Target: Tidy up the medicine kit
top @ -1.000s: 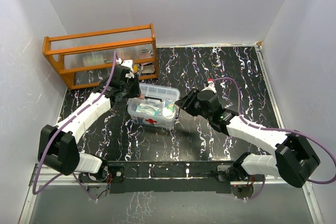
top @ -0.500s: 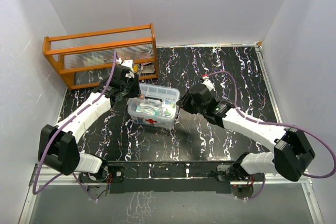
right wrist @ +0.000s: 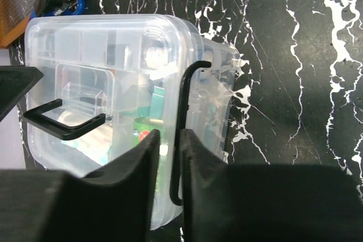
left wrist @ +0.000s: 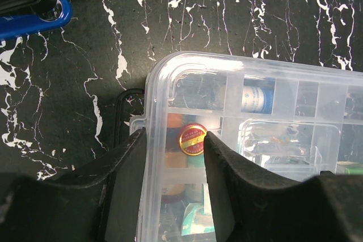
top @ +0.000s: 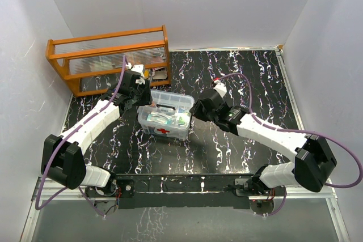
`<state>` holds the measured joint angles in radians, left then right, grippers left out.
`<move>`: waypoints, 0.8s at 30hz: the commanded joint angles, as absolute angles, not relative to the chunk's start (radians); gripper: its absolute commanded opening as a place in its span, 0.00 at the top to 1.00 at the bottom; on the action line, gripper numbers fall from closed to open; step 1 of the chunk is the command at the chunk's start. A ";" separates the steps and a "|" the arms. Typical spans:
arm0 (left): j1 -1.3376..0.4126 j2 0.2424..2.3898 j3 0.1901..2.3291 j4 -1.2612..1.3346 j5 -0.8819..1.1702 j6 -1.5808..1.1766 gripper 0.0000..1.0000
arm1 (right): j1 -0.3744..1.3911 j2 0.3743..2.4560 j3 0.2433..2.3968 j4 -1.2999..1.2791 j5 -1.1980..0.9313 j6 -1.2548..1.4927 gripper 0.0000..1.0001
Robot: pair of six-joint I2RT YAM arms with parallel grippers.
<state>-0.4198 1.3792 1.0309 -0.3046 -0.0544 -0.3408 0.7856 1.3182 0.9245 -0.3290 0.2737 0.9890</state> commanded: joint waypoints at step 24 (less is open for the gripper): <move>-0.444 1.392 0.863 -0.268 0.446 -0.702 0.59 | 0.807 1.440 1.279 -0.490 0.198 0.615 0.48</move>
<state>-0.4141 1.3705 0.9264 -0.1303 0.3340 -0.6167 0.8032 1.4261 1.2015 -0.4702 0.2409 0.6830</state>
